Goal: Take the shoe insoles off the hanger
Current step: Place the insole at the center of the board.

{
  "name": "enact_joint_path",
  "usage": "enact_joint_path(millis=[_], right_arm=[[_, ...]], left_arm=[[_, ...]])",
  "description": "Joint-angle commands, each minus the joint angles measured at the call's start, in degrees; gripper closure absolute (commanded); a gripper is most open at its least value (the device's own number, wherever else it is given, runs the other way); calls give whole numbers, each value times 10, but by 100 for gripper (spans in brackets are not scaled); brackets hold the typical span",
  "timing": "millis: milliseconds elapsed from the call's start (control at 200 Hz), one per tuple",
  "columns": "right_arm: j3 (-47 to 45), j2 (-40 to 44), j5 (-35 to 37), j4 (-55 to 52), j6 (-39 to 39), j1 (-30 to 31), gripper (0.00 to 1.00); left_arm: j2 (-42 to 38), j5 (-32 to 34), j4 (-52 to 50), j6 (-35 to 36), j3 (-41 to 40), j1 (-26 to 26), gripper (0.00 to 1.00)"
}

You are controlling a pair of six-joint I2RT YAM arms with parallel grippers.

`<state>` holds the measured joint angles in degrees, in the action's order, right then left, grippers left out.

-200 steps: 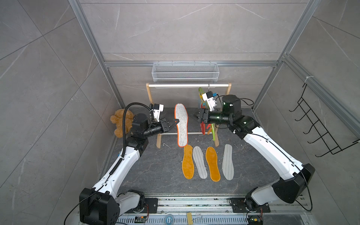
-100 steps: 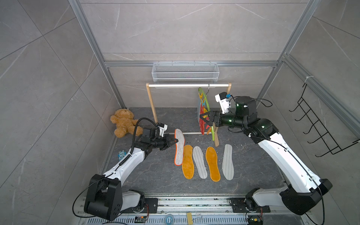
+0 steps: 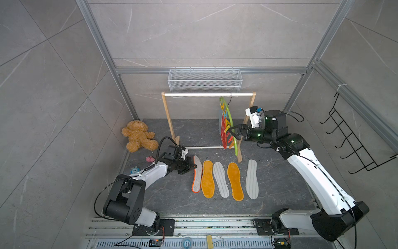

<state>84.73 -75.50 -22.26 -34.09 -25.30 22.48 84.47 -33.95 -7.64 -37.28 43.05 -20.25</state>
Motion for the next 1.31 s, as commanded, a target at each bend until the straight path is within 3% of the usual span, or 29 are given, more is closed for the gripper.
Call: enact_joint_path(millis=[0, 444, 939, 1168, 1303], right_arm=[[-28, 17, -9, -2, -14, -13, 17], [-96, 59, -23, 9, -27, -63, 16], [-111, 77, -45, 11, -32, -82, 14], [-109, 88, -39, 5, -29, -90, 13], [-109, 95, -33, 3, -30, -96, 13]], left_arm=[[3, 21, 0, 19, -9, 0, 100], [70, 20, 34, 21, -22, 0, 100], [63, 57, -9, 32, -15, 0, 100], [38, 84, -61, 54, -1, 0, 63], [12, 106, -99, 68, 11, 0, 53]])
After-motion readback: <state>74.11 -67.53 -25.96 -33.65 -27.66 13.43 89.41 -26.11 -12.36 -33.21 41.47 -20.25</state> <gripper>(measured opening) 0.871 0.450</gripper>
